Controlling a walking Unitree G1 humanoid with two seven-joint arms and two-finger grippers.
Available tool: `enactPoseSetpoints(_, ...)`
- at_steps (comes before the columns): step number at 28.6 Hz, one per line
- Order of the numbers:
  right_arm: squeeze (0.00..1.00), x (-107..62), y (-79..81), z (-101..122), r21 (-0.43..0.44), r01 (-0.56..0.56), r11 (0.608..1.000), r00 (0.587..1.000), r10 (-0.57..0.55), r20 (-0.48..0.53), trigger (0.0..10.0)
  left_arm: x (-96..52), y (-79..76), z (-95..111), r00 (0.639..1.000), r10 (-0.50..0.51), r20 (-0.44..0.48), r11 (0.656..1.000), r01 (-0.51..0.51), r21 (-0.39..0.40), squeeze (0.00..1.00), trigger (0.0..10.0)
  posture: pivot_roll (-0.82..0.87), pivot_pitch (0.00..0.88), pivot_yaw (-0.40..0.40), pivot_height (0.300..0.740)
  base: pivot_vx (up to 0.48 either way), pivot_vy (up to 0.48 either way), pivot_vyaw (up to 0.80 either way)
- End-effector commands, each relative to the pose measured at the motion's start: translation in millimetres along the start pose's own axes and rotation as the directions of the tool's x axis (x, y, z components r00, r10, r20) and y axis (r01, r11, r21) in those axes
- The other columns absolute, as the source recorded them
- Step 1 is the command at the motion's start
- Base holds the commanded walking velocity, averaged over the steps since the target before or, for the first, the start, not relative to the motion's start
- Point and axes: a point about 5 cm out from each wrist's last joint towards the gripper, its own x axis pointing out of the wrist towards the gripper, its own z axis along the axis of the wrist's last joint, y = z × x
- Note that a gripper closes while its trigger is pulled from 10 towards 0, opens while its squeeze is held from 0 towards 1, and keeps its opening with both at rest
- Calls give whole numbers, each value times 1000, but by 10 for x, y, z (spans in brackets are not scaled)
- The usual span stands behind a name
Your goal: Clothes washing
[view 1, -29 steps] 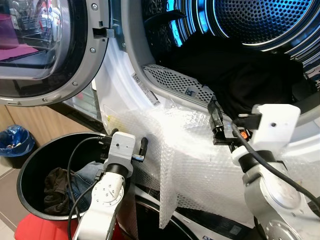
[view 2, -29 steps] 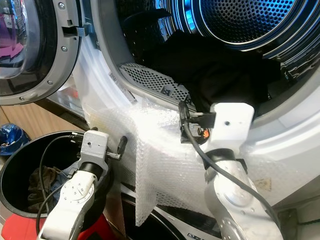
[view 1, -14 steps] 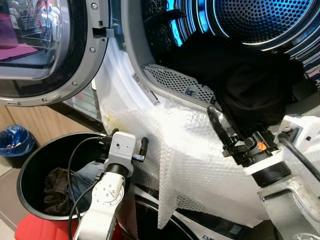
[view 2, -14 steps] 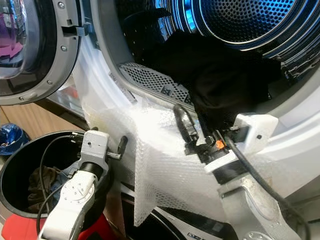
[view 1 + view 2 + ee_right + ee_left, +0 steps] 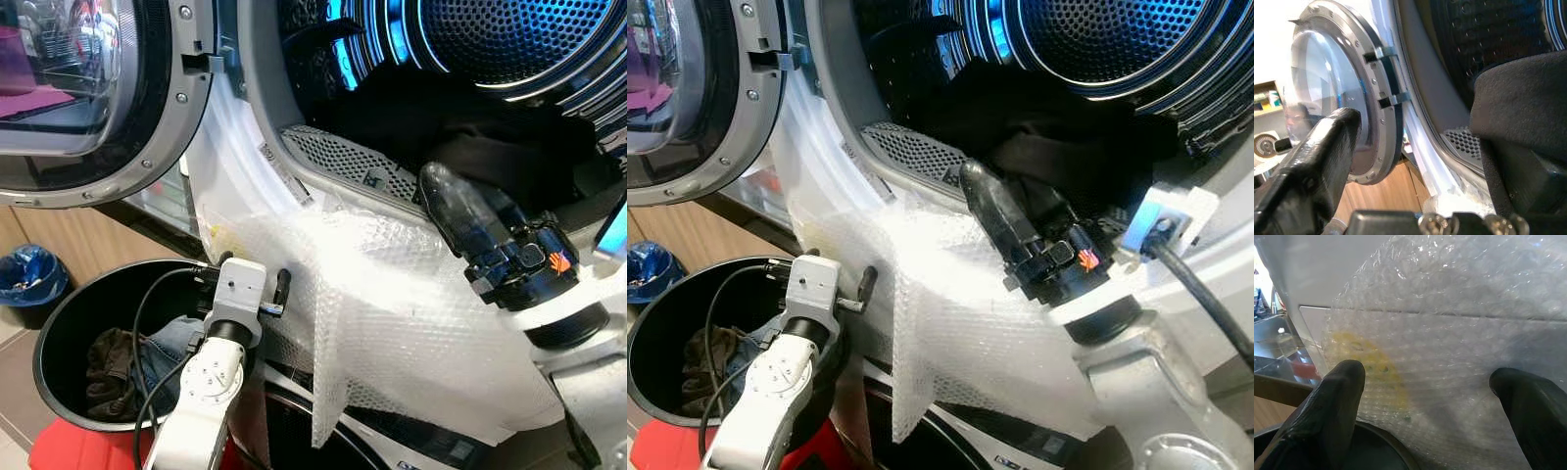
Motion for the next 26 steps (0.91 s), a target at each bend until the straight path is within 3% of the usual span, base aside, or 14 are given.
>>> enactPoseSetpoints(1,0,51,2,0,-17,-14,1000,1000,14,-15,10000,29,-216,95,994,-98,41,995,99,-25,0,10000,-201,62,-119,740,0,0,0)
enactPoseSetpoints(7,0,219,-77,-25,-74,-15,997,998,11,-57,10000,37,-200,107,995,-91,47,996,92,-22,0,10000,-183,58,-121,740,0,0,0)
enactPoseSetpoints(11,0,490,-71,23,-124,-125,984,992,120,-47,10000,49,-177,116,995,-80,50,997,81,-17,0,10000,-177,55,-120,740,0,0,0)
enactPoseSetpoints(17,0,529,-73,27,-139,-145,980,989,139,-47,10000,50,-177,115,995,-80,50,997,81,-16,0,10000,-177,55,-120,740,0,0,0)
enactPoseSetpoints(19,0,921,-19,107,-160,-371,915,928,363,-81,10000,60,-166,133,995,-78,58,997,79,-14,0,10000,-155,44,-118,740,0,0,0)
enactPoseSetpoints(20,0,1184,-6,126,-205,-478,854,878,459,-132,10000,66,-153,143,995,-74,63,997,75,-11,0,10000,-150,41,-117,740,0,0,0)
enactPoseSetpoints(25,0,1408,-69,176,-240,-514,824,858,489,-158,10000,73,-150,145,995,-72,64,997,73,-9,0,10000,-145,37,-114,740,0,0,0)
enactPoseSetpoints(26,0,1528,-122,252,-294,-471,832,882,448,-145,10000,74,-152,151,995,-72,66,997,73,-9,0,10000,-140,35,-117,740,0,0,0)
